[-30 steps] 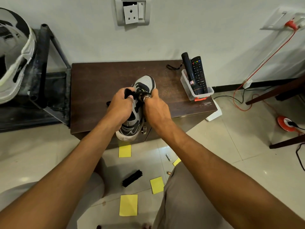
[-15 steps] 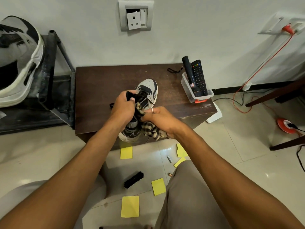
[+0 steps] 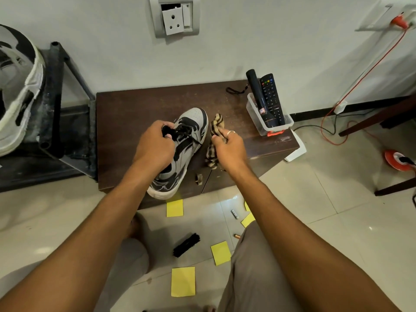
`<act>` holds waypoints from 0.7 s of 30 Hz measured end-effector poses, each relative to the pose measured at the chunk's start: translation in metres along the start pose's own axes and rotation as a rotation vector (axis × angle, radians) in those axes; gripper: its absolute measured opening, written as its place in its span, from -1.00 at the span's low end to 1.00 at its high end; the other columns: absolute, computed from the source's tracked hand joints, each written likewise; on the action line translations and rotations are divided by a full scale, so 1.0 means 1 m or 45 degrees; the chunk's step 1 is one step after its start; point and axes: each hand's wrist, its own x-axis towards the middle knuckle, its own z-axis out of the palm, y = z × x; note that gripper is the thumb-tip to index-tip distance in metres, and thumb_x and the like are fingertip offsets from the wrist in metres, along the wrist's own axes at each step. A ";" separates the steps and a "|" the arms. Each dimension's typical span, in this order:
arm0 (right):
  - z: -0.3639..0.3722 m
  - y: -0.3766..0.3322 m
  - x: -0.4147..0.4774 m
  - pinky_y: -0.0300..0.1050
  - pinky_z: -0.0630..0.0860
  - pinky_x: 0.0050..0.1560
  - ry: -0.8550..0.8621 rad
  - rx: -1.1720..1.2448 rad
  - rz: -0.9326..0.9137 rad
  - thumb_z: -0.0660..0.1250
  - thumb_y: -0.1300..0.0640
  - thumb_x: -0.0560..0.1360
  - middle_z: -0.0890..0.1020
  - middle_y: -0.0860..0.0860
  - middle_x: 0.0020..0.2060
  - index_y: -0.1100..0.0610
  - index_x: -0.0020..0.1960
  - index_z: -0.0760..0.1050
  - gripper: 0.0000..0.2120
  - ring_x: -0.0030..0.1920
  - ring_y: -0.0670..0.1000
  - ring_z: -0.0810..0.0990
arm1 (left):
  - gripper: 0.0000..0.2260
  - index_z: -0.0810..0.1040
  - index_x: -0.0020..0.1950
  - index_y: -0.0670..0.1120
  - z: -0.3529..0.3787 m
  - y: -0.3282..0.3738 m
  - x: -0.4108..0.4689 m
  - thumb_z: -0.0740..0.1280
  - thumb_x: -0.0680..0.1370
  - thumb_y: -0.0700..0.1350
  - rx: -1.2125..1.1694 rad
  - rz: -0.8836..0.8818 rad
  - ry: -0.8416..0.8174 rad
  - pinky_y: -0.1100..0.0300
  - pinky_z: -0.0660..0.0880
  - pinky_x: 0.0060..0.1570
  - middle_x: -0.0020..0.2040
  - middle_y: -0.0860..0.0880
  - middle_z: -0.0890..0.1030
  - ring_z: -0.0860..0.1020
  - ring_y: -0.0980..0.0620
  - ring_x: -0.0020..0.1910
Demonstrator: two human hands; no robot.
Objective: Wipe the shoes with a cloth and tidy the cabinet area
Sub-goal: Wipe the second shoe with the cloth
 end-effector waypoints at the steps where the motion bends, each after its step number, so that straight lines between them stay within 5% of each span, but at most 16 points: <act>1: 0.005 0.001 0.005 -0.26 0.39 0.28 0.013 -0.064 -0.051 0.29 0.12 0.64 0.55 0.03 0.28 0.12 0.42 0.53 -0.63 0.22 -0.08 0.53 | -0.70 0.50 0.32 0.10 0.001 -0.001 -0.002 0.18 0.67 -0.21 0.020 0.045 0.024 0.25 0.35 -0.26 0.22 0.09 0.53 0.49 0.20 -0.17; 4: 0.021 0.004 0.012 -0.48 0.41 0.04 -0.074 -0.189 -0.174 0.27 0.18 0.64 0.47 0.03 0.12 0.12 0.33 0.60 -0.71 -0.03 -0.20 0.46 | -0.65 0.47 0.34 0.11 0.003 -0.002 -0.004 0.18 0.65 -0.24 0.051 0.116 0.055 0.16 0.41 -0.14 0.21 0.07 0.57 0.50 0.18 -0.20; 7: 0.035 0.006 0.004 -0.46 0.41 -0.12 -0.131 -0.159 -0.202 0.25 0.21 0.63 0.48 0.03 0.06 0.10 0.29 0.62 -0.70 -0.07 -0.19 0.48 | -0.64 0.45 0.37 0.09 0.005 -0.001 -0.005 0.16 0.65 -0.24 0.041 0.094 0.063 0.25 0.40 -0.30 0.18 0.08 0.54 0.50 0.21 -0.24; 11: 0.035 -0.003 -0.030 -0.34 0.47 0.00 -0.275 -0.099 -0.140 0.26 0.20 0.64 0.43 -0.01 0.12 0.05 0.39 0.56 -0.66 -0.01 -0.14 0.51 | -0.67 0.47 0.34 0.10 0.003 0.002 -0.005 0.17 0.65 -0.21 0.055 0.046 0.095 0.36 0.29 -0.35 0.09 0.14 0.52 0.45 0.28 -0.28; 15: 0.020 -0.009 -0.049 -0.32 0.41 0.14 -0.502 -0.107 -0.155 0.29 0.21 0.62 0.50 0.00 0.15 0.05 0.35 0.59 -0.68 0.17 -0.09 0.51 | -0.75 0.53 0.26 0.12 0.003 0.004 -0.004 0.24 0.59 0.02 0.054 0.036 0.057 0.14 0.40 -0.15 -0.02 0.12 0.61 0.57 0.07 -0.07; 19: -0.009 -0.010 -0.038 -0.29 0.46 0.09 -0.727 -0.112 -0.164 0.37 0.23 0.54 0.62 -0.21 -0.04 -0.13 0.04 0.69 -0.72 -0.01 -0.23 0.58 | -0.65 0.60 0.08 0.12 0.004 0.003 -0.001 0.33 0.49 0.34 0.179 0.046 0.091 0.08 0.49 -0.06 -0.05 0.12 0.62 0.57 0.02 -0.04; 21: -0.017 -0.006 -0.028 -0.16 0.54 0.07 -0.653 -0.058 -0.131 0.37 0.23 0.53 0.68 -0.19 -0.11 -0.20 -0.10 0.68 -0.69 -0.06 -0.17 0.63 | -0.66 0.59 0.08 0.12 0.004 0.002 0.001 0.41 0.47 0.32 0.195 0.044 0.109 0.07 0.52 -0.05 -0.04 0.09 0.62 0.57 0.01 -0.05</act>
